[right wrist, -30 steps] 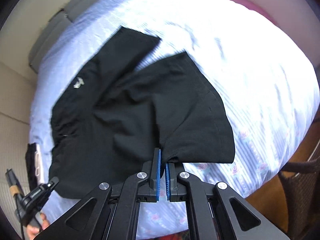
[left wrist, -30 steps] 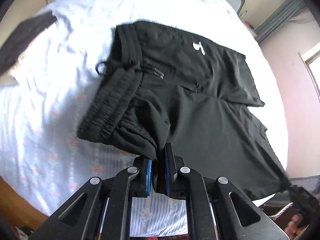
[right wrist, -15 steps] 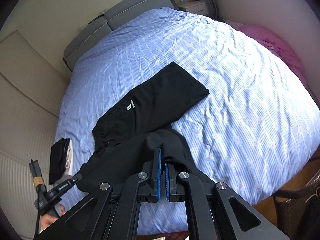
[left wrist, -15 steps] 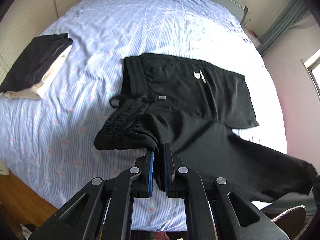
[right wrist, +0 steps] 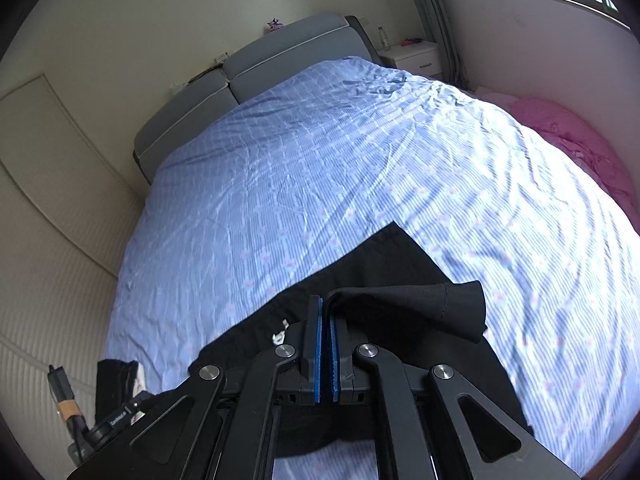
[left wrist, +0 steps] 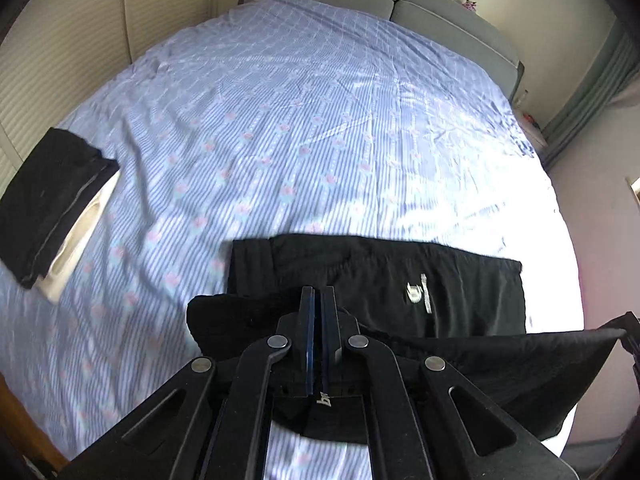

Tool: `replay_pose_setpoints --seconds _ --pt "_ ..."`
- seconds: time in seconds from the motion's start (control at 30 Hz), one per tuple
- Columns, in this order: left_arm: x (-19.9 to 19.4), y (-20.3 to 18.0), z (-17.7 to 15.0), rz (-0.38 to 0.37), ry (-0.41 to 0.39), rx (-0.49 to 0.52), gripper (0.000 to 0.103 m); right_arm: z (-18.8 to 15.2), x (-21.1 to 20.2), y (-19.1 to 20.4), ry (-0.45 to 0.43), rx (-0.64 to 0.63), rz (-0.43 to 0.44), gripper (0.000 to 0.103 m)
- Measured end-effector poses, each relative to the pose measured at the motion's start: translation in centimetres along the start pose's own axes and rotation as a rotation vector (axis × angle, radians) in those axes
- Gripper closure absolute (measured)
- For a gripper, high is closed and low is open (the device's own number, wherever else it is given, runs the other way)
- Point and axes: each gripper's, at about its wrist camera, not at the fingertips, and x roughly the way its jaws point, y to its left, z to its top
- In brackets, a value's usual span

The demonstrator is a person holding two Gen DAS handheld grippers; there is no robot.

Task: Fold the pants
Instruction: 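Lift the leg hems with both tools and fold them onto the waistband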

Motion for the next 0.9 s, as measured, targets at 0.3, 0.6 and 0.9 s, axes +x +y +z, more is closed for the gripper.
replay_pose_setpoints --seconds 0.3,0.6,0.9 --pt "11.4 -1.6 4.0 0.128 0.119 0.091 0.099 4.6 16.8 0.7 0.153 -0.071 -0.047 0.099" --pt "17.2 -1.7 5.5 0.199 0.258 0.078 0.080 4.8 26.9 -0.1 0.305 -0.081 -0.127 0.077" --pt "10.0 -2.7 5.2 0.181 0.078 0.162 0.029 4.3 20.5 0.8 0.204 -0.239 -0.126 0.042"
